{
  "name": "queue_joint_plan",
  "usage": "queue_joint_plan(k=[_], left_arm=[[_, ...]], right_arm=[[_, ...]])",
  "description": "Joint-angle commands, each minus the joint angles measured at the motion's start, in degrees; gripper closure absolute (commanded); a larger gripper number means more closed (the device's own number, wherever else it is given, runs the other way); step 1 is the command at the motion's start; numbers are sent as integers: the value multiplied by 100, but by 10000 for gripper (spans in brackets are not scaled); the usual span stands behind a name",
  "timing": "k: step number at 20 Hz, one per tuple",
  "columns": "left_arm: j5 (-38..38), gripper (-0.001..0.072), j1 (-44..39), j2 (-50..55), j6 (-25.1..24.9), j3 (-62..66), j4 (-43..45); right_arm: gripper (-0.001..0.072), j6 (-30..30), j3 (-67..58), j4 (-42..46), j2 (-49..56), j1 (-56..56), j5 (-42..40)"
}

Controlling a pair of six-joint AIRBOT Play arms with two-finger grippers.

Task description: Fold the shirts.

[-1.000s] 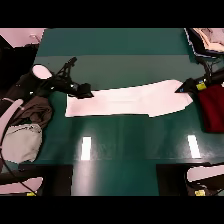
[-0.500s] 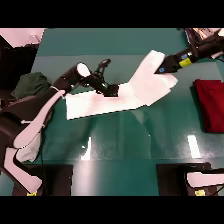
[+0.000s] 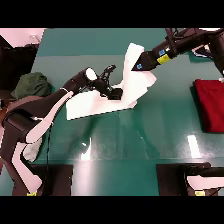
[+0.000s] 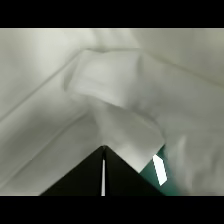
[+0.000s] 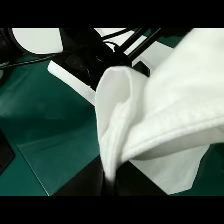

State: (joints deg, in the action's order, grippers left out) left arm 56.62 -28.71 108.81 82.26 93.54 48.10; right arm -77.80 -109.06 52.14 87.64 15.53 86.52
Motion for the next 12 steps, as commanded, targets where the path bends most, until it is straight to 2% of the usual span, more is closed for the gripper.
queue_joint_plan(k=[1, 5, 8, 12], left_arm=[[291, 687, 39, -9, 7, 133, 216], [1226, 687, 457, -168, 197, 763, 1034], [1388, 686, 999, -844, 330, 848, 1672], [2002, 685, 1860, -1932, 278, 848, 2535]], right_arm=[[700, -28, -22, 0, -4, 168, -234], [701, -11, -24, 9, 114, 280, -240], [700, 79, -24, 9, 350, 498, -317], [700, 186, -24, 44, 737, 968, -717]])
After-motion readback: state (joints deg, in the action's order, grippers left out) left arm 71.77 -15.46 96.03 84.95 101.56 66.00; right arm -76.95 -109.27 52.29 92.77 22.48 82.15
